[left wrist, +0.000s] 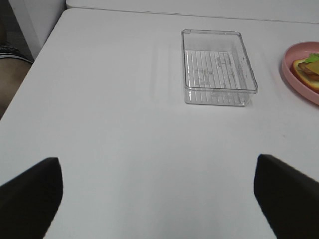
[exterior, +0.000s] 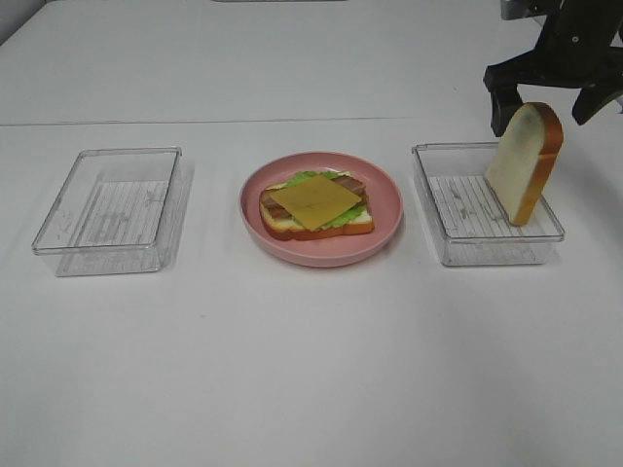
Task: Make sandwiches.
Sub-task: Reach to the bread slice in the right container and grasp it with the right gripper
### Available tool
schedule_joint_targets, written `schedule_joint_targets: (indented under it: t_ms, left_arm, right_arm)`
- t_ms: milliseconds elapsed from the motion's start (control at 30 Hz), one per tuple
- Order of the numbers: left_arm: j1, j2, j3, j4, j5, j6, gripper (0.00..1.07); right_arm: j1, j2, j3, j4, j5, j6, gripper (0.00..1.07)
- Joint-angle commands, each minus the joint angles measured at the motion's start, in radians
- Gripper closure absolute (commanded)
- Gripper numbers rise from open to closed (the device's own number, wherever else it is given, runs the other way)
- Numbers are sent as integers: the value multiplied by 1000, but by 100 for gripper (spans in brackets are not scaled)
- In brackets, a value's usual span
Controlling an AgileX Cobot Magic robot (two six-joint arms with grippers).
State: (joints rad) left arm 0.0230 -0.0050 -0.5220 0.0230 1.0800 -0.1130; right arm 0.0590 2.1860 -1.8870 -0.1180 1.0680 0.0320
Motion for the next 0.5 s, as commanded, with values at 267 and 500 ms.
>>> schedule_joint_targets:
  t_ms: [267,500]
  left_arm:
    - [1,-1,-1,-4,-9,3,10]
    - [1,-1,-1,-4,-9,3,10]
  right_arm:
    - [-4,33,-2,31,-12,-10,38]
    - [-4,32,-2,46,-2,-3,107]
